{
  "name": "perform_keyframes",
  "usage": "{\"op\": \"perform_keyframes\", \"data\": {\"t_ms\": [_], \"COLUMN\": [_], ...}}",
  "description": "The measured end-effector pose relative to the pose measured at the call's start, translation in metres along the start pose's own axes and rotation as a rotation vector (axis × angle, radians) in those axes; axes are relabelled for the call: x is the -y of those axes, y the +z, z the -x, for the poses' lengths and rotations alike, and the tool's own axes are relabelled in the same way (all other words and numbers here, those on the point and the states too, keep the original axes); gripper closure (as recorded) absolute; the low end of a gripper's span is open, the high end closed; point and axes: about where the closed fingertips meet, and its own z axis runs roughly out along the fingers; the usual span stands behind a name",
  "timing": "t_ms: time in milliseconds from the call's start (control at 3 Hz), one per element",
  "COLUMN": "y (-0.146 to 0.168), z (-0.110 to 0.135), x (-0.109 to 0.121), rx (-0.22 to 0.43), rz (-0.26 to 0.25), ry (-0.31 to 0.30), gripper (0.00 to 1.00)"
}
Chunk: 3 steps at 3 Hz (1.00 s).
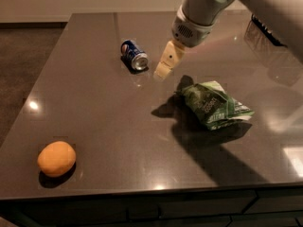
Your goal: Move pepsi can near orange
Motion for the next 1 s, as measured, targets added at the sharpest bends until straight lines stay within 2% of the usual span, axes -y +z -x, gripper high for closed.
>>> {"op": "perform_keyframes", "data": {"t_ms": [333, 1000], "y": [0.032, 0.079], "z": [0.036, 0.093], "x": [0.004, 0.019], "rx": [0.046, 0.094], "rz": [0.016, -0.043], "ry": [0.066, 0.141], "gripper": [0.00, 0.00]}}
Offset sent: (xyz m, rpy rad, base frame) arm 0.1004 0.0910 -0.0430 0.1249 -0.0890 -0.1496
